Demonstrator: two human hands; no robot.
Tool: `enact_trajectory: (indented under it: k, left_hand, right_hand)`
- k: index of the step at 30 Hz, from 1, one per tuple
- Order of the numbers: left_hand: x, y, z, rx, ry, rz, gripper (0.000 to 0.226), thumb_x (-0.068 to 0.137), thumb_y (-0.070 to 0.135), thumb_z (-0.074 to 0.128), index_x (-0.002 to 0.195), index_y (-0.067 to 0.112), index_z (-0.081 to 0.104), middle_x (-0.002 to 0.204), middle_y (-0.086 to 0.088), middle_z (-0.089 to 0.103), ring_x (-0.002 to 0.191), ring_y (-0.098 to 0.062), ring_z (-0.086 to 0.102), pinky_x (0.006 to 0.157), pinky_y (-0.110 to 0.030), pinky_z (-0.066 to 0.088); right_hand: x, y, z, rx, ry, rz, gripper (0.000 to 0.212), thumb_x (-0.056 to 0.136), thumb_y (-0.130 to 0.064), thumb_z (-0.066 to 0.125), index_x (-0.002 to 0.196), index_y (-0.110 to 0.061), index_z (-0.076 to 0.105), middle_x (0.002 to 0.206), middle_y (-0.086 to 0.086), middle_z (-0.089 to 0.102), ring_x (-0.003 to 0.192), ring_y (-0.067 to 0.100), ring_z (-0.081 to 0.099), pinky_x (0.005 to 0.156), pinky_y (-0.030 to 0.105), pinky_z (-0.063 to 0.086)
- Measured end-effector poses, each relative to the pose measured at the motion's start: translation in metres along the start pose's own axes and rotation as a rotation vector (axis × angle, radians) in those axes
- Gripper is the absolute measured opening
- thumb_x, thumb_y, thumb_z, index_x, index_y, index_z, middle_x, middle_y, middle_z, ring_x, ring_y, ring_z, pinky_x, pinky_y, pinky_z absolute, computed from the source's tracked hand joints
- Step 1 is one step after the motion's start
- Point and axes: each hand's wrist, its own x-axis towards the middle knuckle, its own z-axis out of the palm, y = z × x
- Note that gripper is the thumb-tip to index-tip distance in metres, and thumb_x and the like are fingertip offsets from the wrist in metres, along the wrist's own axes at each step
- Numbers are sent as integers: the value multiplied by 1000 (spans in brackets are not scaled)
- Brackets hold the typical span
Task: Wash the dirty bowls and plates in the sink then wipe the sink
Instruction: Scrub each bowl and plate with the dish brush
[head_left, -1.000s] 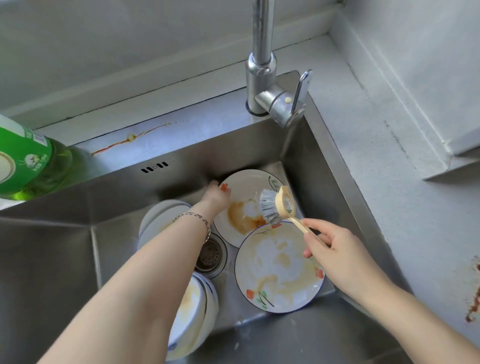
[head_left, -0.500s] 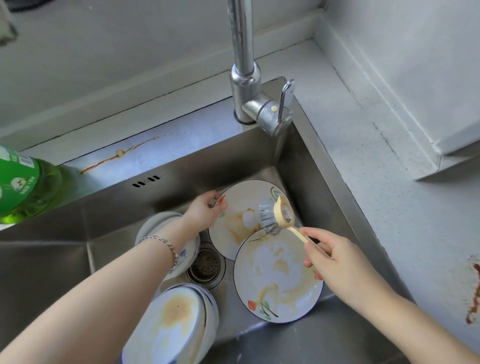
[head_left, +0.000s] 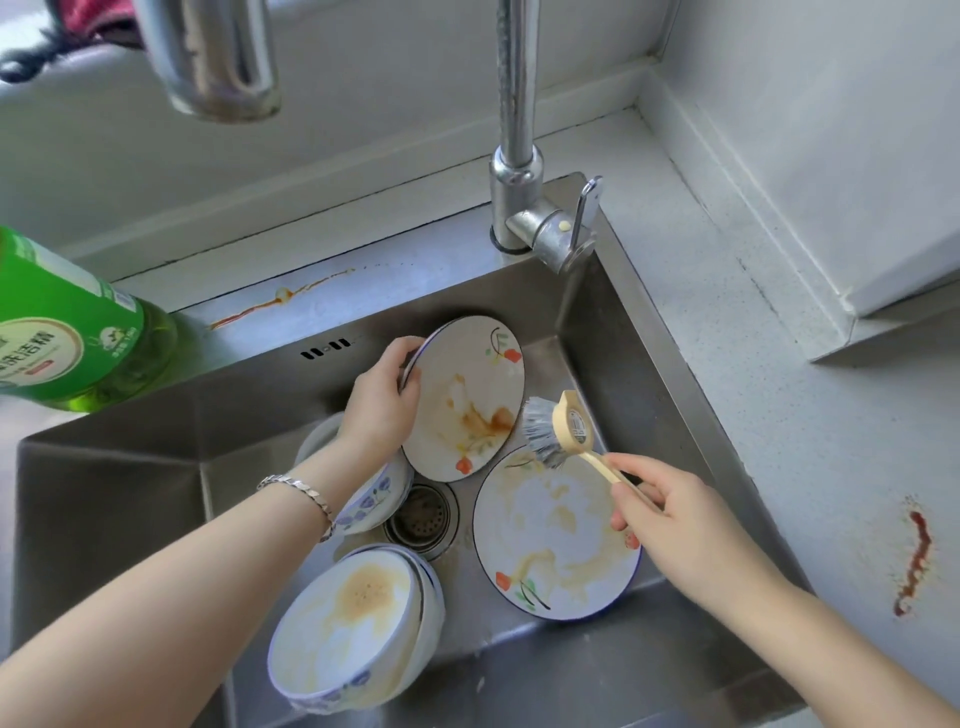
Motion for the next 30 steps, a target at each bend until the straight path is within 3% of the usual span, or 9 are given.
enact_trajectory:
  k: [5, 8, 10, 14, 19, 22, 24, 27, 30]
  left_hand:
    - [-39, 15, -29, -205, 113, -111, 21, 96, 21, 46, 112, 34, 50, 68, -1, 61, 56, -13, 52, 54, -25, 43]
    - [-76, 24, -50, -452, 153, -266, 26, 93, 14, 51, 112, 31, 52, 81, 0, 65, 72, -18, 63, 71, -40, 55]
    - [-106, 29, -60, -604, 150, -339, 32, 93, 10, 51, 121, 25, 52, 94, -2, 65, 80, -24, 64, 72, -47, 57]
    - [-168, 38, -78, -823, 94, -376, 54, 88, -6, 47, 133, 24, 47, 93, 2, 66, 72, -16, 68, 55, -37, 58]
    - [-229, 47, -98, -1014, -32, -355, 79, 60, -5, 52, 130, 32, 46, 88, 5, 72, 76, -21, 69, 53, -37, 57]
    - [-257, 46, -98, -1006, -30, -358, 81, 57, -1, 46, 127, 39, 45, 82, 5, 72, 71, -20, 68, 54, -39, 57]
    - [-274, 46, -94, -1019, -19, -364, 81, 58, -1, 48, 128, 40, 45, 88, 1, 72, 68, -20, 67, 50, -35, 53]
    - [-291, 45, -92, -1081, 23, -369, 82, 58, 0, 49, 133, 35, 46, 98, 0, 70, 76, -22, 67, 54, -36, 53]
    - [-299, 41, -102, -1124, 131, -361, 82, 58, 1, 52, 133, 34, 48, 100, 2, 70, 82, -21, 68, 53, -37, 53]
  right_hand:
    - [-22, -14, -11, -53, 37, -45, 30, 92, -20, 50, 119, -31, 58, 64, -19, 62, 69, -6, 60, 68, 15, 44]
    - [-40, -31, -23, -160, 47, -79, 35, 92, -21, 49, 125, -32, 54, 80, -12, 66, 82, 8, 62, 78, 30, 49]
    - [-52, -45, -30, -261, 34, -129, 36, 92, -20, 47, 125, -34, 53, 87, -7, 67, 84, 14, 61, 80, 33, 49]
    - [-74, -74, -31, -437, -5, -296, 36, 94, -19, 45, 125, -33, 55, 107, -1, 65, 99, 18, 58, 84, 33, 47]
    - [-110, -94, -21, -767, -84, -418, 42, 98, -23, 33, 132, -45, 44, 95, 2, 57, 96, 24, 54, 76, 31, 43]
    - [-148, -96, -7, -715, -257, -464, 44, 97, -21, 35, 130, -48, 45, 90, -9, 56, 101, 20, 55, 80, 29, 42]
    - [-164, -102, 8, -608, -340, -529, 44, 96, -20, 39, 128, -49, 48, 93, -5, 58, 100, 18, 55, 80, 31, 43]
    - [-144, -117, 13, -689, -253, -538, 43, 95, -20, 40, 125, -49, 50, 106, 2, 63, 97, 19, 55, 78, 31, 44]
    - [-130, -119, -4, -792, -197, -455, 41, 94, -20, 40, 119, -48, 56, 102, -1, 64, 94, 22, 55, 74, 30, 44]
